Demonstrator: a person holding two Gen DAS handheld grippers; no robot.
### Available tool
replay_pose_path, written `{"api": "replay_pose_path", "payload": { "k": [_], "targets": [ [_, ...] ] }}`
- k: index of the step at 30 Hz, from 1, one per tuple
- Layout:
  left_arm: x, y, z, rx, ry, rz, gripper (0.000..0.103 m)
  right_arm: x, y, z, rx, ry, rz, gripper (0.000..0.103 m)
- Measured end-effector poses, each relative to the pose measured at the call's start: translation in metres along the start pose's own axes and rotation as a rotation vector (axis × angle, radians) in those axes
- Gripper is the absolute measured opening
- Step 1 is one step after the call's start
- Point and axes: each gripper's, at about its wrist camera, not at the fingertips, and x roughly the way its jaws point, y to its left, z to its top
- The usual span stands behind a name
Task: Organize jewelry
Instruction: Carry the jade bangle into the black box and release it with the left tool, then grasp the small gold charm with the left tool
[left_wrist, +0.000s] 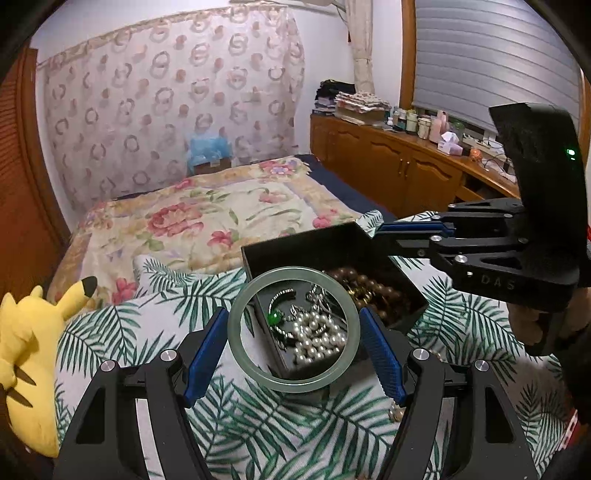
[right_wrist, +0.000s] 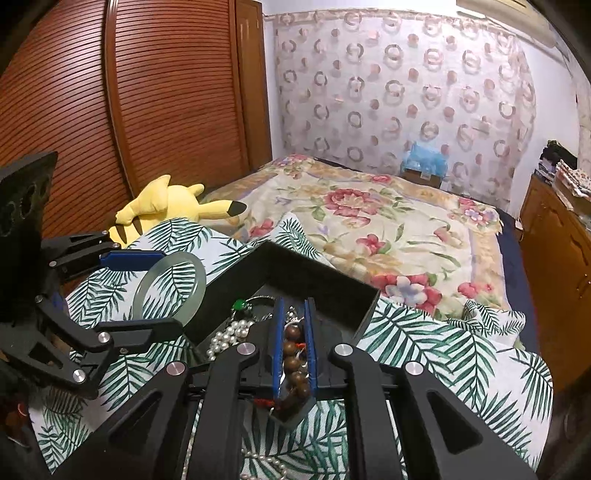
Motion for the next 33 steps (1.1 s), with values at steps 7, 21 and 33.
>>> {"api": "replay_pose_path", "payload": {
  "k": [7, 21, 33],
  "targets": [
    [0.025, 0.001, 0.016, 0.010, 0.020, -0.005, 0.069, -0.023, -0.007, -0.012, 0.015, -0.031, -0.064, 0.012],
    [0.031, -0.010, 0.009, 0.018, 0.053, -0.014, 0.074, -0.047, 0.005, -0.074, 0.040, 0.042, -0.062, 0.027],
    [-0.008, -0.013, -0.025, 0.003, 0.057, -0.029, 0.074, -0.013, 0.016, -0.106, 0.020, 0.184, -0.019, 0.027]
  ]
}}
